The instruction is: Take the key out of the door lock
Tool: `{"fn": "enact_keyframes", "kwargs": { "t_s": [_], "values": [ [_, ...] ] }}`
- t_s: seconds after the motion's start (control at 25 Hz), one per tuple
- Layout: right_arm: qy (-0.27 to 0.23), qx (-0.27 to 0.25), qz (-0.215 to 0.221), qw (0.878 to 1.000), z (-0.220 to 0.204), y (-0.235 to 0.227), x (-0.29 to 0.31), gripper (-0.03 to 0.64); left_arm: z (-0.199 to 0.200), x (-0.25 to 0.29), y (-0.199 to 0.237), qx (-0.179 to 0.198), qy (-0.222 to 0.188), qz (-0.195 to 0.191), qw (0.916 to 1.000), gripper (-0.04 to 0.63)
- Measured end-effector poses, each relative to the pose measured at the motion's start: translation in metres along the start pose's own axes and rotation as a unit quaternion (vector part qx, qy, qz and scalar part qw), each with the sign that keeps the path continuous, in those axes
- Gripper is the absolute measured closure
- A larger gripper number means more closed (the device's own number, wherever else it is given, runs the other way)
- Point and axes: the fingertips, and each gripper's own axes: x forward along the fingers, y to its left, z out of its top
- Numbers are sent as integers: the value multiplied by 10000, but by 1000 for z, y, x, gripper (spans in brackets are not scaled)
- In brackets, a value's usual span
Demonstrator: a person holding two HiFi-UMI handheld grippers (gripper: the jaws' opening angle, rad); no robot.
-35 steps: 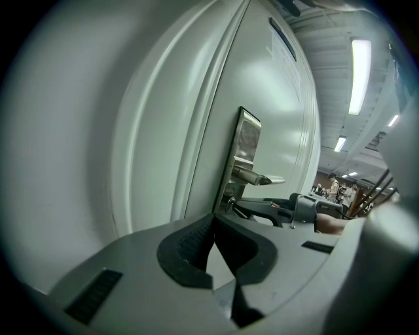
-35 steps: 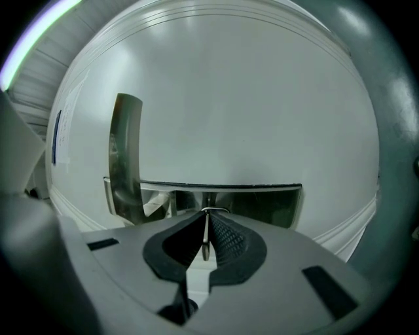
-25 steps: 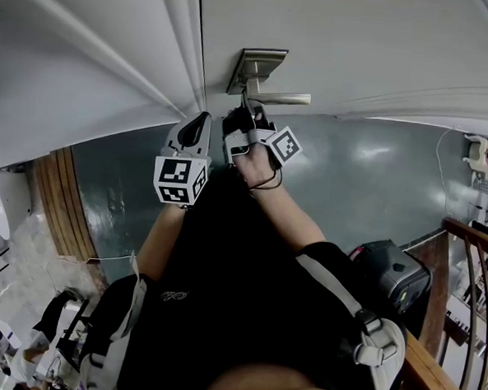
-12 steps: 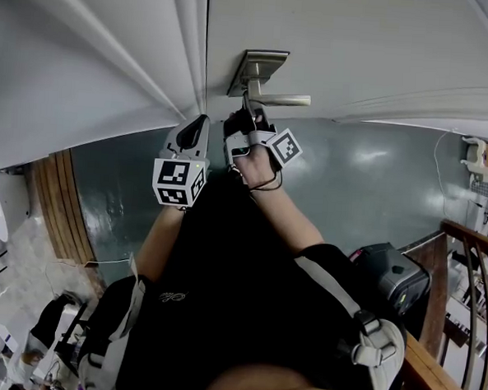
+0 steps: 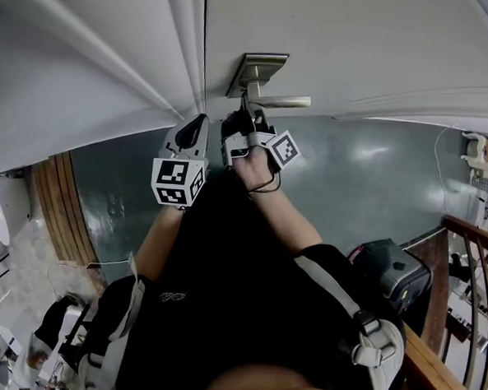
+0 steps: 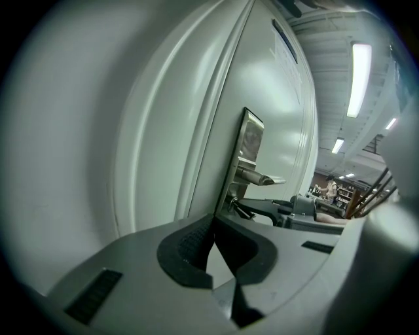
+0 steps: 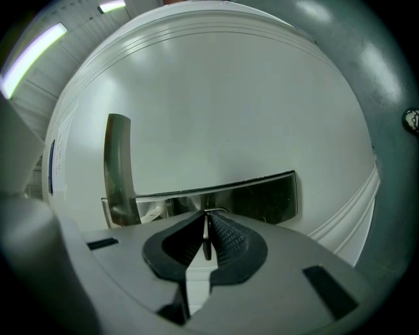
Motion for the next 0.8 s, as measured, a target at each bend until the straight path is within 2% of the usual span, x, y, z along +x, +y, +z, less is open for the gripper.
{"fn": "enact_keyframes", "kwargs": {
  "t_s": [0.16,0.48,0.8],
  "values": [
    [-51,32,5,10000,0,-1,0,580,-1,2,-3,-6,18,-57,10000,572],
    [197,-508,-29,9985,-3,4,-1,589,-2,-3,-7,-25,5,-80,10000,572],
    [241,-532,-1,9983,-2,-1,-10,589,-4,-3,-2,-39,5,-39,10000,572]
  ]
}}
